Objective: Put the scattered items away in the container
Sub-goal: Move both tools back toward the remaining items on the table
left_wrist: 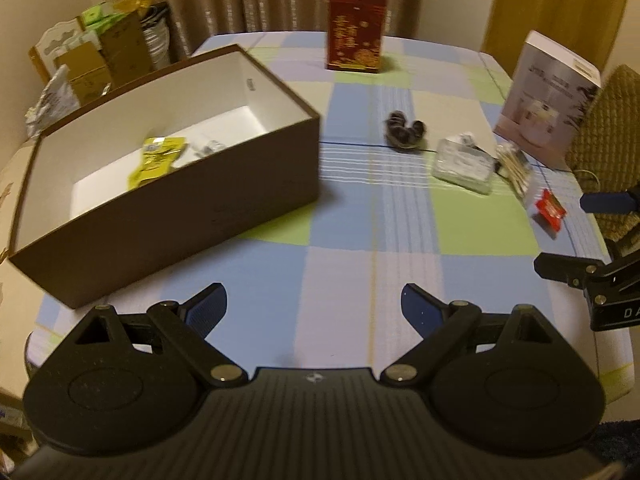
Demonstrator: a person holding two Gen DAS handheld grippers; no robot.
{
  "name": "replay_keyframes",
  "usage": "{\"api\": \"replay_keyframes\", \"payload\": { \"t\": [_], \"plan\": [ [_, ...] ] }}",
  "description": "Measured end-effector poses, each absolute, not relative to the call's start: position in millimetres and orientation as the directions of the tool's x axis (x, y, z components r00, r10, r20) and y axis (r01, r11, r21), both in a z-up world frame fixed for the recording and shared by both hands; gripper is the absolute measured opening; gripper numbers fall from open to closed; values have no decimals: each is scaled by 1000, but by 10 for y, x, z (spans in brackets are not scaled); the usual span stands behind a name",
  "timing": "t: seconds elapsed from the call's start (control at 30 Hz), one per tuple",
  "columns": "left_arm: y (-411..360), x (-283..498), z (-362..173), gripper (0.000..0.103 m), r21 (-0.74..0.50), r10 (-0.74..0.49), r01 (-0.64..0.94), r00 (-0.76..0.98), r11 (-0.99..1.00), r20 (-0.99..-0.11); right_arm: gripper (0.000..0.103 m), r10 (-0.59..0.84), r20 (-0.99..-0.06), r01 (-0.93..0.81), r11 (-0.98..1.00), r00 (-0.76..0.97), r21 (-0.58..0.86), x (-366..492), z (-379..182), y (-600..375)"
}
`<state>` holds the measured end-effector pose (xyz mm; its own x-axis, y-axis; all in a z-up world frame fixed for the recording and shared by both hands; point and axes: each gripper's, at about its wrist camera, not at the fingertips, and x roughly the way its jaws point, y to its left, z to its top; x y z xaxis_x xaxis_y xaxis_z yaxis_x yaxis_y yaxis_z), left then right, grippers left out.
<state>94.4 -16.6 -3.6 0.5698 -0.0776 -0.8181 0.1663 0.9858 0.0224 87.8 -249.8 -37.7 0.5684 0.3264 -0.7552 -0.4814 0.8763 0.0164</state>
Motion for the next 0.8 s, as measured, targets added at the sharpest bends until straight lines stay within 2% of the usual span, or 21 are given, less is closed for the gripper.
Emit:
{"api": "replay_keyframes", "payload": {
  "t": [0.37, 0.8],
  "plan": [
    [-559, 1219, -153, 92, 17, -137, 268, 545, 963, -827, 101, 219, -765, -321, 947, 605, 17, 1125, -547, -3106],
    [-1039, 1842, -322, 92, 25, -207, 402, 523, 915, -827, 100, 182, -790, -267, 963, 586, 23, 1705, -914, -3451]
  ]
}}
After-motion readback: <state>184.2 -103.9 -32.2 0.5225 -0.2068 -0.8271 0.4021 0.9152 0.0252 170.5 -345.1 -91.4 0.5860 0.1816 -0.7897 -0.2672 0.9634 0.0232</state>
